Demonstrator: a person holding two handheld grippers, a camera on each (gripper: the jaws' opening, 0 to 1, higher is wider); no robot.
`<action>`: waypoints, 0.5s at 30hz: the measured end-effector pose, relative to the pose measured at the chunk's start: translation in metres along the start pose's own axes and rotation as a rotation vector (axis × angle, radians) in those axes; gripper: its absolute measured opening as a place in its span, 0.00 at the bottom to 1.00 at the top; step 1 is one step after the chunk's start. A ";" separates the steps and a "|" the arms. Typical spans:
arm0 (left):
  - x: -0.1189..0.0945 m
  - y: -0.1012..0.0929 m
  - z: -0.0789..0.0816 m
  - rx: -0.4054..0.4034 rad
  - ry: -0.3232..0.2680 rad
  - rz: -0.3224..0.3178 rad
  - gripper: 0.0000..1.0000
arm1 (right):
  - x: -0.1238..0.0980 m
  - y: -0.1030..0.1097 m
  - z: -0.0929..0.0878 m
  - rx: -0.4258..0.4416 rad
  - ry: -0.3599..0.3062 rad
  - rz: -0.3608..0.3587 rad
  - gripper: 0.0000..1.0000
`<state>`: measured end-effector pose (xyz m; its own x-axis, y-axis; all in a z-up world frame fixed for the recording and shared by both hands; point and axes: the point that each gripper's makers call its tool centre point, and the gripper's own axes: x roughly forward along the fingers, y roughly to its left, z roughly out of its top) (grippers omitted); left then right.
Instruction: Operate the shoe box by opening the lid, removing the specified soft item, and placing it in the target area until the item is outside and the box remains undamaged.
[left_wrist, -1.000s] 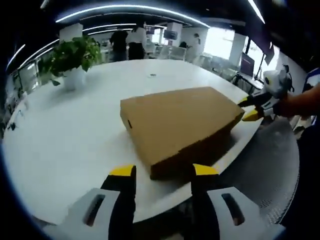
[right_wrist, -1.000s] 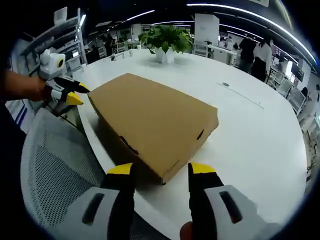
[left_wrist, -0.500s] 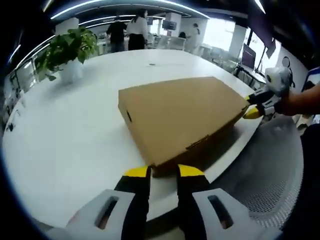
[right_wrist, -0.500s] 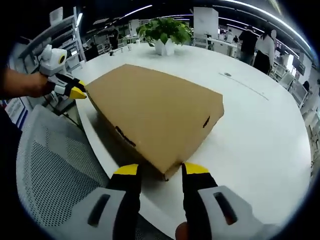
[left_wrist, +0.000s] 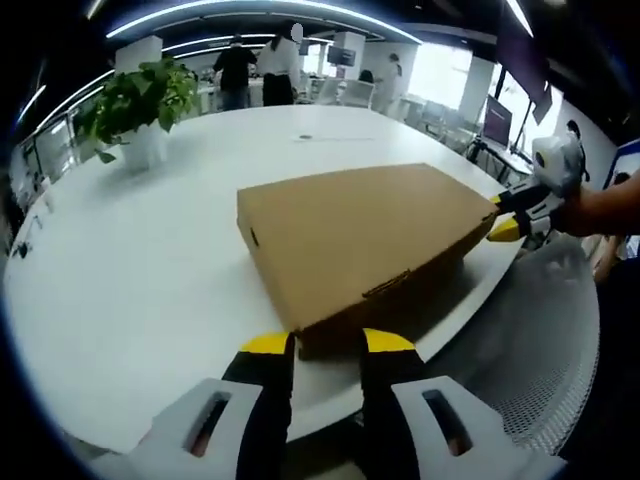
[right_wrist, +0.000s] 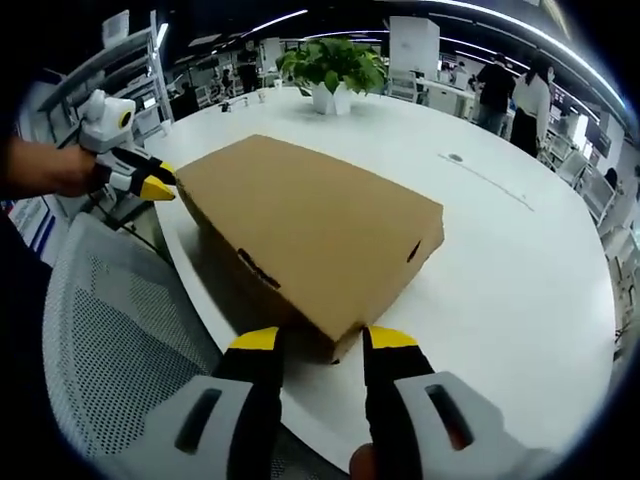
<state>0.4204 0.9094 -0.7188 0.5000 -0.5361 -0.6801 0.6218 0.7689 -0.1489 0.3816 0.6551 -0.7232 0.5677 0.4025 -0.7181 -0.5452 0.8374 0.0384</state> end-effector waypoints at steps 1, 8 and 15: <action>-0.001 -0.001 0.001 -0.004 -0.006 0.003 0.25 | -0.001 0.000 0.001 -0.001 -0.002 -0.002 0.29; -0.010 -0.006 0.016 -0.012 -0.042 0.020 0.30 | -0.015 -0.003 0.017 0.007 -0.053 -0.023 0.29; -0.017 -0.009 0.024 -0.023 -0.055 0.021 0.32 | -0.021 -0.002 0.024 -0.012 -0.076 -0.027 0.29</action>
<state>0.4208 0.9036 -0.6888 0.5461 -0.5374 -0.6427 0.5969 0.7879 -0.1516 0.3853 0.6536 -0.6917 0.6273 0.4069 -0.6641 -0.5361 0.8441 0.0107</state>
